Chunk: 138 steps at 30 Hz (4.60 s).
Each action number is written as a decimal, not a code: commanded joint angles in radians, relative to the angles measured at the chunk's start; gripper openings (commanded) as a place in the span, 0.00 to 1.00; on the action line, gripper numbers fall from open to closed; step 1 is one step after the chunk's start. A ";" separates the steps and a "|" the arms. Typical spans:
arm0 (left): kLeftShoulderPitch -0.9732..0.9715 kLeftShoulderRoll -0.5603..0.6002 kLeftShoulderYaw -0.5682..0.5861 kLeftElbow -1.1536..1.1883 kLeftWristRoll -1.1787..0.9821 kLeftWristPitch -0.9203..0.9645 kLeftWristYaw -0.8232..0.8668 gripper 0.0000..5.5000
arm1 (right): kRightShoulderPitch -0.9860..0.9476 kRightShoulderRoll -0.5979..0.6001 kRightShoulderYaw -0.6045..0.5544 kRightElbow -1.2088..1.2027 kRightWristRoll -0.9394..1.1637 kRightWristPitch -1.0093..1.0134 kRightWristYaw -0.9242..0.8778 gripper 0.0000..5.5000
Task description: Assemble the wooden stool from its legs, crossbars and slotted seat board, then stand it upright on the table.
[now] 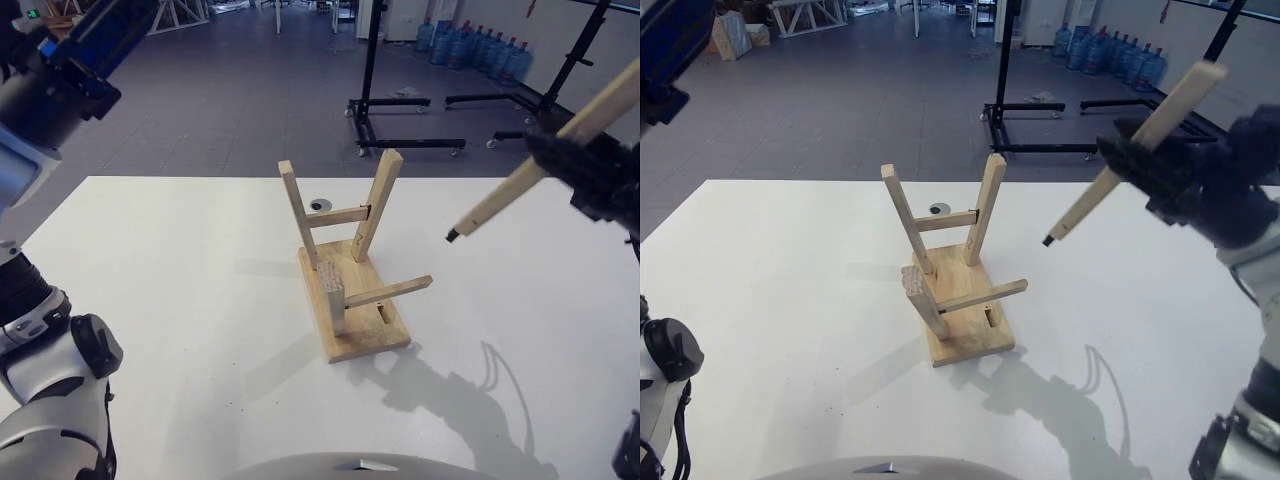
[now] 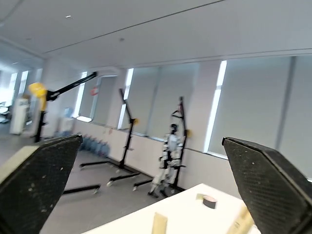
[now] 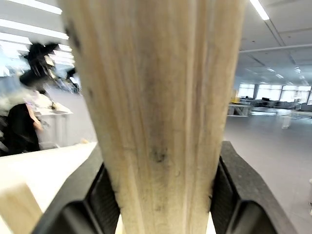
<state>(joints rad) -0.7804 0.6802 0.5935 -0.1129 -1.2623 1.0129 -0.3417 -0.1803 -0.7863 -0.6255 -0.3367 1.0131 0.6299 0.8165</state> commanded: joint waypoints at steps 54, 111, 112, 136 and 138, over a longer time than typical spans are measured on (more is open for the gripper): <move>0.045 -0.124 -0.309 0.203 0.376 -0.131 -0.357 0.95 | 0.026 0.411 0.456 0.436 -0.230 -0.558 0.733 0.37; 0.077 -0.150 -0.323 0.142 0.367 -0.106 -0.365 0.95 | -0.002 0.361 0.534 0.518 -0.342 -0.678 0.763 0.37; 0.077 -0.151 -0.325 0.139 0.367 -0.105 -0.365 0.95 | 0.002 0.362 0.545 0.518 -0.356 -0.684 0.756 0.37; 0.002 -0.200 -0.402 -0.093 0.434 -0.147 -0.146 0.95 | 0.007 0.380 0.687 0.321 -0.461 -0.607 0.462 0.37; -0.005 -0.200 -0.406 -0.082 0.447 -0.155 -0.147 0.95 | 0.016 0.380 0.699 0.308 -0.479 -0.624 0.450 0.37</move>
<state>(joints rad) -0.7608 0.4801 0.1982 -0.1957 -0.8346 0.8706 -0.4967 -0.1827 -0.4017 0.0494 -0.0160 0.5839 0.0149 1.2764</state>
